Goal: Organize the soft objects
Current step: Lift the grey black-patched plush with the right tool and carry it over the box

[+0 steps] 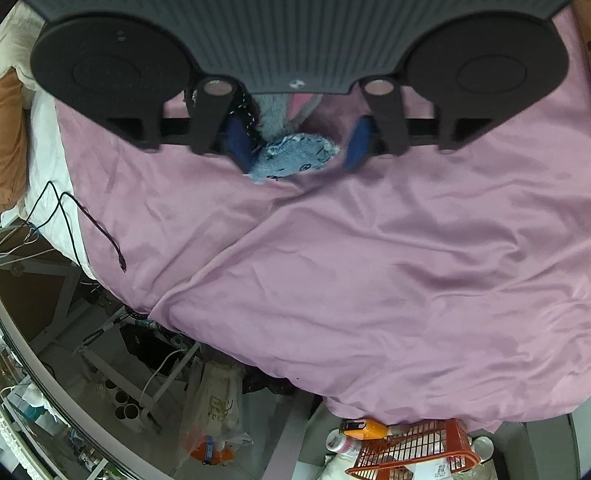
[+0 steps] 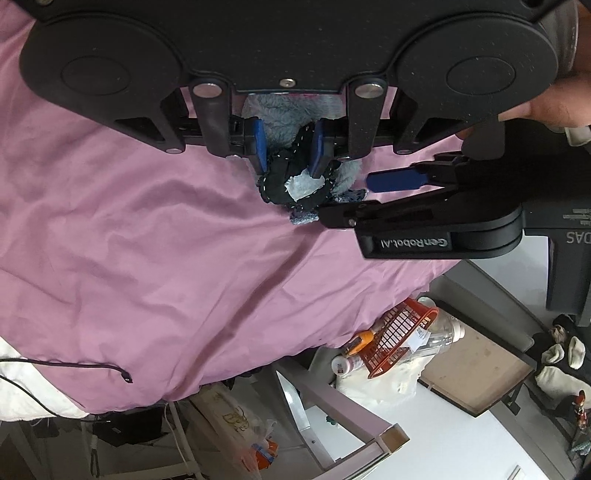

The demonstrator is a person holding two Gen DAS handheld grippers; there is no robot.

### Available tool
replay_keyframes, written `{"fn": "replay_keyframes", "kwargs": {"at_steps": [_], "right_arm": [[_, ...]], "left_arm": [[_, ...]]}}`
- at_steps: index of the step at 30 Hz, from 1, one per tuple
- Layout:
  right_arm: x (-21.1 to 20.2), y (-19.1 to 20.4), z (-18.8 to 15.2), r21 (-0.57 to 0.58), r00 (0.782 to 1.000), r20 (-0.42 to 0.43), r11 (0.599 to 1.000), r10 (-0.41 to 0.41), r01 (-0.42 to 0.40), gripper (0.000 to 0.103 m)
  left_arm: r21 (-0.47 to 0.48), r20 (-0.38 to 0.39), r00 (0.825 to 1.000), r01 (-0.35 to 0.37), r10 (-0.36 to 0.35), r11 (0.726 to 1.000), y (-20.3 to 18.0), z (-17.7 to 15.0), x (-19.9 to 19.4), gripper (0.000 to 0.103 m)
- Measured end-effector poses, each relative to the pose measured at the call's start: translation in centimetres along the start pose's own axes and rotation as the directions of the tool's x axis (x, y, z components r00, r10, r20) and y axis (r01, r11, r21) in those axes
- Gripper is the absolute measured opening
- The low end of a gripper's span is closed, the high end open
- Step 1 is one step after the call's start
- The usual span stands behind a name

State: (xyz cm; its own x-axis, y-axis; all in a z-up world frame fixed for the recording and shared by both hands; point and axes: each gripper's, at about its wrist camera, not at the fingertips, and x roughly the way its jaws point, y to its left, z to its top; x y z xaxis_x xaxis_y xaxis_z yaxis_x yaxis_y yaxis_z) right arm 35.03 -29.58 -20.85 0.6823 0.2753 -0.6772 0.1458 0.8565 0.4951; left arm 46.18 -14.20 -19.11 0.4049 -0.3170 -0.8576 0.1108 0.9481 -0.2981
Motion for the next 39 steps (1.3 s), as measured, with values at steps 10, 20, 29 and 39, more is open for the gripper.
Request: {"fn": "replay_keyframes", "kwargs": {"at_steps": [10,20,29,39], "right_arm": [[-0.3,-0.9,0.1,0.049,0.999,0.002,0.998,0.038,-0.038,0.022],[-2.9,-0.5,-0.1,0.014,0.999,0.045,1.0,0.005,-0.006,0.007],[-5.3,0.0,-0.7,0.018,0.998,0.059,1.0,0.013,-0.014,0.006],[-8.8,3.6,-1.4,-0.054,0.995,0.103,0.999,0.011,-0.005,0.006]], "left_arm": [[0.017,0.044,0.999,0.028,-0.028,0.999,-0.6,-0.1,-1.8,0.001],[-0.018,0.093,0.995,0.039,-0.037,0.999,0.1,-0.7,-6.4,0.001],[-0.043,0.125,0.991,0.043,-0.037,0.998,1.1,-3.0,-10.9,0.001],[-0.073,0.165,0.986,0.049,-0.036,0.996,3.2,-5.5,-15.9,0.001]]}}
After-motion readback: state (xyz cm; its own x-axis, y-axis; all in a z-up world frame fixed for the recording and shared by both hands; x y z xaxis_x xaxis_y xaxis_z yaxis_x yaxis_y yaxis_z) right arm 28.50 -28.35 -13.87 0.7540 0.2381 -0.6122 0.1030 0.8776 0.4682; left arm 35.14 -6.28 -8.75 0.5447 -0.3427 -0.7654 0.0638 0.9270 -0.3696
